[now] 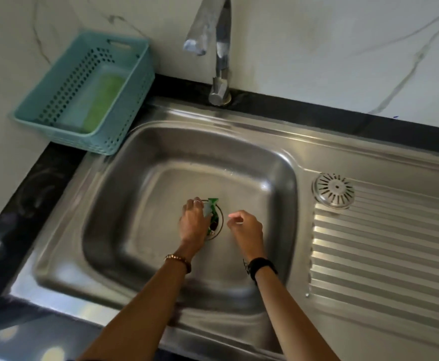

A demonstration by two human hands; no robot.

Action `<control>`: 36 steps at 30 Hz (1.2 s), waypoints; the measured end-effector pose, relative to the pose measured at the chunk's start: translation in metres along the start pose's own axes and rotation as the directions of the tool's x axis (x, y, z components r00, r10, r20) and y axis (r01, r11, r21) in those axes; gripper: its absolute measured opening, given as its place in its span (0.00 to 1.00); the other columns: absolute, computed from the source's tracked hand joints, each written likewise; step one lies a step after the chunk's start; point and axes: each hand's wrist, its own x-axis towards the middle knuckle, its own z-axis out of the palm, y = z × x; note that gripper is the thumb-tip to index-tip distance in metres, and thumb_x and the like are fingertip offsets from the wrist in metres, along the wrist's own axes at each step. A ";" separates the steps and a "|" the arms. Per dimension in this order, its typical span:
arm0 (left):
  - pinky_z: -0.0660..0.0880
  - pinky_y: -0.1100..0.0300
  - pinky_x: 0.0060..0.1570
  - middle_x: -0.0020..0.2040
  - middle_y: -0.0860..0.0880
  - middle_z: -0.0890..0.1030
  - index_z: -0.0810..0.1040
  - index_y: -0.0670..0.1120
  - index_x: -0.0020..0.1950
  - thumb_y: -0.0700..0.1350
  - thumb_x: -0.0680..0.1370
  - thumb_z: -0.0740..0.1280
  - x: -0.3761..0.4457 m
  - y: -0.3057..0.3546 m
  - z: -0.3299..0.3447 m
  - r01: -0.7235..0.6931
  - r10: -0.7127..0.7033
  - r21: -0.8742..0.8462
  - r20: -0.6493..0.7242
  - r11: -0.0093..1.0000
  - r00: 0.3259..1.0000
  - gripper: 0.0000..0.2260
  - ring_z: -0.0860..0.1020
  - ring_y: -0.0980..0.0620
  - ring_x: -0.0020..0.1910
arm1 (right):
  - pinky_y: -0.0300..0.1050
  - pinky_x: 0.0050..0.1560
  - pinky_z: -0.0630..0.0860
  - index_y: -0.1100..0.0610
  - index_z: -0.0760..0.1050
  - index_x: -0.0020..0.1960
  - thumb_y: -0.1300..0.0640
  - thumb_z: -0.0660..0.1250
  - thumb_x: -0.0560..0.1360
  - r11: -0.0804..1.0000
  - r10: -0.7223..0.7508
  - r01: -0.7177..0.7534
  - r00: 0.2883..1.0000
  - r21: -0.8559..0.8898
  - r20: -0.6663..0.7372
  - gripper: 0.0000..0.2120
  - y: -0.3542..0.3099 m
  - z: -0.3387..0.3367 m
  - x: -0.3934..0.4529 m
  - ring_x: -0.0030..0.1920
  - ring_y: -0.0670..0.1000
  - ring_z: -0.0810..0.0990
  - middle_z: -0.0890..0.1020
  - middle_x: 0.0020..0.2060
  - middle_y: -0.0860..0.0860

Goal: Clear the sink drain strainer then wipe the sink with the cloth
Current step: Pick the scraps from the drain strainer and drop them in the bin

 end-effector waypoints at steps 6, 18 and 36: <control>0.72 0.50 0.56 0.60 0.42 0.72 0.73 0.40 0.60 0.43 0.78 0.59 0.034 -0.007 0.010 -0.235 0.213 0.286 0.106 0.929 0.971 0.13 0.72 0.44 0.59 | 0.41 0.48 0.73 0.58 0.78 0.55 0.61 0.61 0.76 0.987 0.156 -0.158 0.987 -0.042 -0.046 0.11 0.014 0.032 0.028 0.50 0.52 0.78 0.82 0.52 0.55; 0.68 0.50 0.59 0.63 0.44 0.73 0.70 0.42 0.64 0.41 0.77 0.61 0.045 -0.035 0.009 -0.486 0.390 0.412 0.297 0.771 0.871 0.16 0.71 0.44 0.62 | 0.45 0.40 0.75 0.58 0.79 0.50 0.55 0.63 0.74 0.883 0.251 -0.268 0.963 -0.385 -0.096 0.10 0.017 0.082 0.050 0.45 0.57 0.81 0.83 0.45 0.55; 0.72 0.58 0.44 0.51 0.41 0.80 0.75 0.42 0.53 0.46 0.73 0.66 0.044 -0.051 -0.047 0.087 0.035 -0.301 0.379 0.950 0.925 0.12 0.78 0.44 0.49 | 0.48 0.46 0.77 0.59 0.78 0.51 0.52 0.59 0.77 0.828 0.131 -0.185 0.982 -0.530 -0.138 0.13 0.015 0.105 0.032 0.47 0.57 0.80 0.81 0.49 0.56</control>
